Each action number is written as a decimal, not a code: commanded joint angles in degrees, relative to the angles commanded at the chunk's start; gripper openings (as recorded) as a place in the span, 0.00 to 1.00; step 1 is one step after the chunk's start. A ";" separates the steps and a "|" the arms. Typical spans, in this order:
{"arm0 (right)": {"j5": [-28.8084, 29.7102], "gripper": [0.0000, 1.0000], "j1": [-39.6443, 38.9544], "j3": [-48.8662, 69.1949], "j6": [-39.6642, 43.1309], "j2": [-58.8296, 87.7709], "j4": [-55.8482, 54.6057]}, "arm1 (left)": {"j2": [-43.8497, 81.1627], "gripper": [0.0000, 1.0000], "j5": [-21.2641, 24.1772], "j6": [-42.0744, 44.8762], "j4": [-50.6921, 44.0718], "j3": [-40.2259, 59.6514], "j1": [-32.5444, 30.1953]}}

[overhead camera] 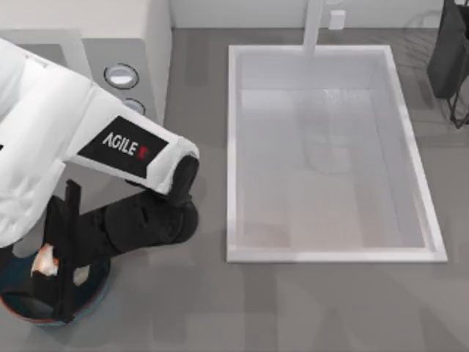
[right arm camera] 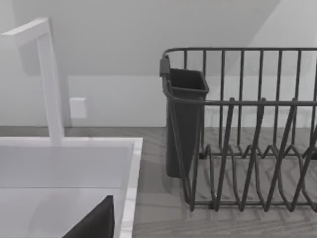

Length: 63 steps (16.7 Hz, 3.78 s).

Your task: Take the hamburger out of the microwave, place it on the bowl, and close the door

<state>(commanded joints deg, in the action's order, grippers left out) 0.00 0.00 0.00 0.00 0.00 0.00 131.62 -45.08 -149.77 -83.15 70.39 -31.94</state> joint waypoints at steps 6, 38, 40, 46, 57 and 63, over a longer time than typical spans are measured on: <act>0.00 1.00 0.00 0.00 0.00 0.00 0.00 | 0.00 0.30 0.00 0.00 0.00 0.00 0.00; 0.00 1.00 0.00 0.00 0.00 0.00 0.00 | -45.73 1.00 12.25 50.65 25.93 -16.67 10.07; 0.00 1.00 0.00 0.00 0.00 0.00 0.00 | -57.04 1.00 15.99 65.50 33.04 -22.23 12.89; 0.00 1.00 0.00 0.00 0.00 0.00 0.00 | -92.41 1.00 28.77 108.91 56.02 -42.50 21.80; 0.00 1.00 0.00 0.00 0.00 0.00 0.00 | -131.42 1.00 44.99 149.57 83.01 -70.23 31.88; 0.00 1.00 0.00 0.00 0.00 0.00 0.00 | -131.62 0.92 45.08 149.77 83.15 -70.39 31.93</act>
<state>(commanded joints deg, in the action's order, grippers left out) 0.00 0.00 0.00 0.00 0.00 0.00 0.00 0.00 0.00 0.00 0.00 0.00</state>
